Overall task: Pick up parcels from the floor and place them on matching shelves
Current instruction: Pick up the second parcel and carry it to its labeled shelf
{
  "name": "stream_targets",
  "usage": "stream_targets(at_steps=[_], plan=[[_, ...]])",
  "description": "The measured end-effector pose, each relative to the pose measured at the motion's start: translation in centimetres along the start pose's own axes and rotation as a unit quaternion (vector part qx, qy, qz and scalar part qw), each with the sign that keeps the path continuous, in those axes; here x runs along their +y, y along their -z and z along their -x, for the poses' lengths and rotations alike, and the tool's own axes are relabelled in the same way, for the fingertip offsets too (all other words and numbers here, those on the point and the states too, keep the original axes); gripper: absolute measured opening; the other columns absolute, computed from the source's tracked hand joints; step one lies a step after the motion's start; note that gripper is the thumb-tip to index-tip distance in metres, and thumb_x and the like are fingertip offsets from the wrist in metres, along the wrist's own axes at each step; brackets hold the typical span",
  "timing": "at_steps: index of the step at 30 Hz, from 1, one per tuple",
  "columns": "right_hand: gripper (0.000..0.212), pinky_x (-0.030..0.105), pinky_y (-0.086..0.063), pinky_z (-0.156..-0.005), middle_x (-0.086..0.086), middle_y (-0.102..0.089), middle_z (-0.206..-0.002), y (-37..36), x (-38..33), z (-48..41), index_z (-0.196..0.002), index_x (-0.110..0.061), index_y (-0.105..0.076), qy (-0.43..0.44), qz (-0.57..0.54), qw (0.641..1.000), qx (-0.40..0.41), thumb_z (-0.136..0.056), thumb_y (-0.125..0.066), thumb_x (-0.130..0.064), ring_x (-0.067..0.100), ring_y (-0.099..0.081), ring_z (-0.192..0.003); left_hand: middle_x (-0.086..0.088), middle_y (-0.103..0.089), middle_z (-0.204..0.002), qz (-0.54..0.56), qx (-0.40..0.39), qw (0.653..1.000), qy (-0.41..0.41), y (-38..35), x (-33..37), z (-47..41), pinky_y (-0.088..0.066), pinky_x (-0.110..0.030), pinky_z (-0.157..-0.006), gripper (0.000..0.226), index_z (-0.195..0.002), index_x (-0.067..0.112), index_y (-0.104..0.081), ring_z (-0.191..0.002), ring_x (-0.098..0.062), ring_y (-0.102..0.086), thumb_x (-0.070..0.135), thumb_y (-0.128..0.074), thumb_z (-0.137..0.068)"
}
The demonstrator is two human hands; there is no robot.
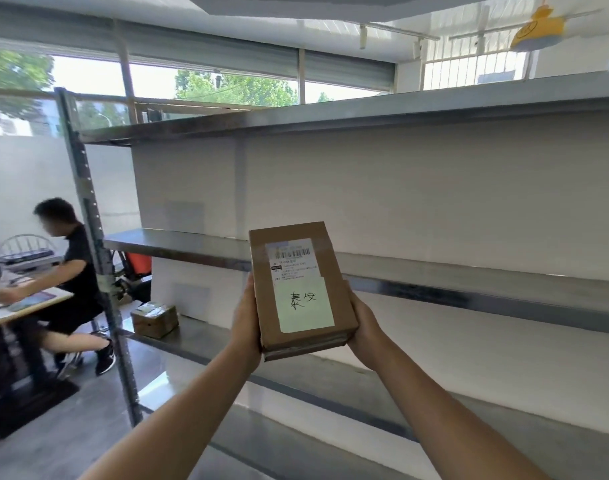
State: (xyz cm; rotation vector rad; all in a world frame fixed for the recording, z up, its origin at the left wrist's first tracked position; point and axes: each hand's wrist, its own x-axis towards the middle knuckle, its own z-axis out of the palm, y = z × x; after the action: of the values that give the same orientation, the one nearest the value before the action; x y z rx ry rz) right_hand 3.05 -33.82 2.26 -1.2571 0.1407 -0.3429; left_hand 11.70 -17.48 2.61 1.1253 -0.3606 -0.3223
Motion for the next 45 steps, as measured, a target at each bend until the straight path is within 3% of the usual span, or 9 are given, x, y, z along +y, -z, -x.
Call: stream_targets(at_steps=[6, 9, 16, 19, 21, 24, 31, 39, 45], plan=[[0.039, 0.038, -0.051, -0.095, 0.001, -0.077, -0.104, -4.0, 3.0, -1.5, -0.106, -0.026, -0.072, -0.032, 0.012, 0.997, -0.073, -0.103, -0.036, -0.042, 0.018, -0.073, -0.097, -0.005, -0.08, -0.089, -0.039, 0.08, 0.996, -0.004, 5.3, 1.1, 1.9, -0.06, -0.027, -0.056, 0.048, -0.107, 0.014, -0.071, -0.075, -0.02, -0.078, 0.052, -0.042, -0.101], [0.039, 0.033, -0.052, -0.092, -0.003, -0.078, -0.102, -6.8, 4.5, -1.6, -0.101, -0.03, -0.073, -0.042, 0.023, 0.992, -0.12, -0.104, -0.035, -0.04, 0.014, -0.073, -0.095, -0.007, -0.08, -0.097, -0.04, 0.119, 0.992, -0.005, 8.3, 2.1, 3.0, -0.059, -0.032, -0.065, 0.047, -0.107, 0.016, -0.072, -0.079, -0.021, -0.078, 0.053, -0.045, -0.099], [0.039, 0.024, -0.06, -0.065, 0.002, -0.079, -0.092, -13.6, 6.0, -3.2, -0.1, -0.021, -0.072, -0.075, -0.023, 0.979, -0.187, -0.104, -0.036, -0.034, 0.015, -0.075, -0.078, -0.01, -0.079, -0.101, -0.028, 0.184, 0.982, -0.019, 14.1, 5.1, 4.6, -0.059, -0.036, -0.074, 0.039, -0.103, 0.018, -0.072, -0.083, -0.022, -0.077, 0.05, -0.05, -0.099], [0.045, 0.036, -0.057, -0.089, 0.004, -0.078, -0.101, -17.2, 7.1, -3.8, -0.099, -0.024, -0.077, -0.084, -0.003, 0.976, -0.202, -0.102, -0.037, -0.043, 0.02, -0.074, -0.094, -0.011, -0.077, -0.102, -0.002, 0.203, 0.979, -0.025, 17.0, 6.5, 5.2, -0.062, -0.032, -0.064, 0.038, -0.105, 0.018, -0.071, -0.081, -0.022, -0.077, 0.048, -0.049, -0.1], [0.05, 0.046, -0.045, -0.106, 0.006, -0.075, -0.111, -20.1, 8.4, -4.7, -0.1, -0.026, -0.08, -0.103, -0.006, 0.975, -0.195, -0.101, -0.036, -0.049, 0.026, -0.069, -0.108, -0.014, -0.076, -0.11, 0.006, 0.221, 0.975, -0.023, 19.6, 7.5, 5.8, -0.061, -0.039, -0.079, 0.045, -0.113, 0.017, -0.071, -0.094, -0.028, -0.075, 0.053, -0.05, -0.098], [0.053, 0.048, -0.041, -0.11, 0.009, -0.071, -0.12, -23.9, 10.0, -5.9, -0.113, -0.022, -0.075, -0.13, -0.008, 0.967, -0.218, -0.101, -0.033, -0.051, 0.029, -0.065, -0.115, -0.013, -0.074, -0.118, -0.001, 0.241, 0.97, -0.038, 23.4, 8.7, 6.1, -0.049, -0.052, -0.104, 0.058, -0.126, 0.019, -0.067, -0.111, -0.033, -0.07, 0.063, -0.053, -0.091], [0.043, 0.027, -0.058, -0.075, 0.008, -0.075, -0.11, -34.7, 12.5, -7.4, -0.115, -0.016, -0.07, -0.118, 0.003, 0.958, -0.26, -0.101, -0.039, -0.042, 0.019, -0.073, -0.096, -0.006, -0.08, -0.096, -0.019, 0.249, 0.966, -0.072, 33.1, 13.1, 6.6, -0.061, -0.029, -0.057, 0.047, -0.113, 0.017, -0.071, -0.08, -0.021, -0.078, 0.052, -0.042, -0.1], [0.049, 0.027, -0.057, -0.07, 0.001, -0.079, -0.091, -41.8, 16.4, -9.5, -0.085, -0.024, -0.081, -0.141, -0.03, 0.95, -0.277, -0.104, -0.038, -0.036, 0.015, -0.075, -0.081, -0.006, -0.08, -0.092, -0.008, 0.274, 0.959, -0.078, 41.1, 14.6, 5.9, -0.061, -0.032, -0.058, 0.047, -0.117, 0.013, -0.069, -0.078, -0.022, -0.078, 0.05, -0.045, -0.1], [0.046, 0.031, -0.058, -0.079, 0.01, -0.075, -0.109, -44.4, 19.8, -11.5, -0.119, -0.013, -0.069, -0.181, -0.013, 0.945, -0.272, -0.104, -0.036, -0.042, 0.023, -0.073, -0.095, -0.006, -0.08, -0.092, -0.003, 0.305, 0.95, -0.07, 45.1, 13.7, 4.9, -0.06, -0.032, -0.06, 0.046, -0.114, 0.014, -0.07, -0.077, -0.022, -0.078, 0.051, -0.048, -0.098]])
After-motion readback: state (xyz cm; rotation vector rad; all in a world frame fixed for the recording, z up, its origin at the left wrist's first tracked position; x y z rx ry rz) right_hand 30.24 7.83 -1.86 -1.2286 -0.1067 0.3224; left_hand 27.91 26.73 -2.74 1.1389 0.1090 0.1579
